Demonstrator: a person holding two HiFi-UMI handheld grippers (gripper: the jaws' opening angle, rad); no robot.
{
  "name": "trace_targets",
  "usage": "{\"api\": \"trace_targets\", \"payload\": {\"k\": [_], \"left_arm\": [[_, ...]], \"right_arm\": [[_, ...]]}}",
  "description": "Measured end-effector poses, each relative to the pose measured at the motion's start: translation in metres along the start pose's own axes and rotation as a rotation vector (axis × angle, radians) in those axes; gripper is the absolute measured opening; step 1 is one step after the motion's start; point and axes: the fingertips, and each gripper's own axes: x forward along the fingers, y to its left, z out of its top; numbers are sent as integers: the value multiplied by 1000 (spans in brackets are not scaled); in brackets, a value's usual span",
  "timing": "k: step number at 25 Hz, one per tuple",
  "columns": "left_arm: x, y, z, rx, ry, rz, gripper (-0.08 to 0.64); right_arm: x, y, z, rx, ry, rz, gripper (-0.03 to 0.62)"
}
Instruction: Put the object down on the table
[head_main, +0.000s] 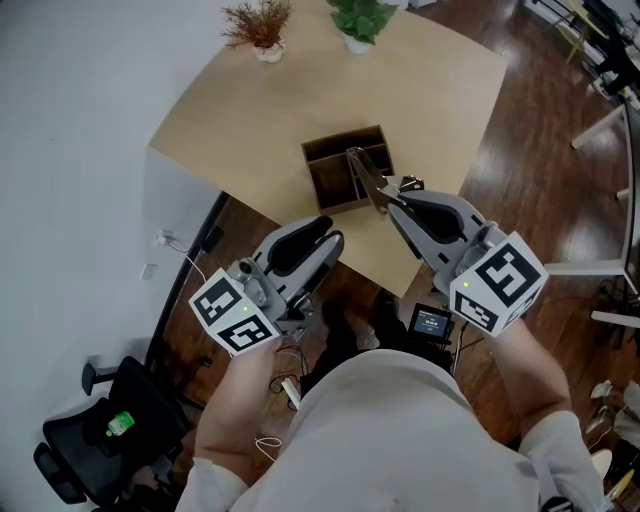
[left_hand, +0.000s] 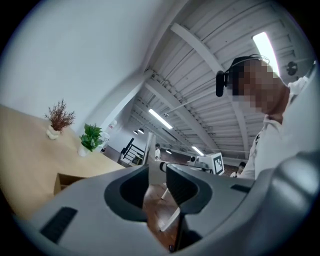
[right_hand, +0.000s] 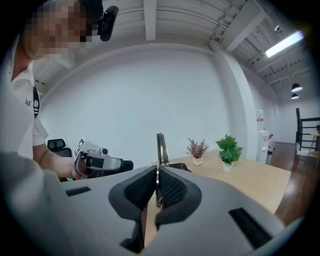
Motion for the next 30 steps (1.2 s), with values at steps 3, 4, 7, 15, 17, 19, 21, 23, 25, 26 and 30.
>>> {"api": "trace_targets", "payload": {"k": [3, 4, 7, 15, 17, 19, 21, 23, 25, 26, 30], "left_arm": [[13, 6, 20, 56, 0, -6, 87], [16, 9, 27, 77, -1, -7, 87], [21, 12, 41, 126, -10, -3, 87], [39, 66, 84, 155, -26, 41, 87], [44, 74, 82, 154, -23, 52, 87], [46, 79, 79, 145, -19, 62, 87], [46, 87, 76, 129, -13, 73, 87], [47, 103, 73, 101, -9, 85, 87], [48, 124, 75, 74, -9, 104, 87], [49, 134, 76, 65, -11, 114, 87], [47, 157, 76, 42, -40, 148, 87]], "right_arm": [[8, -6, 17, -35, -17, 13, 9], [10, -8, 22, -47, -25, 15, 9], [14, -10, 34, -85, -47, 19, 9], [65, -33, 60, -154, -54, 38, 9], [70, -36, 57, -165, -55, 41, 9], [73, -34, 54, -175, -54, 47, 9], [80, -33, 49, -185, -48, 53, 9], [92, -36, 44, -191, -33, 61, 9], [108, -43, 41, -195, -18, 69, 9], [115, -47, 39, -197, -10, 72, 9], [133, -57, 26, -203, 8, 87, 9]]}}
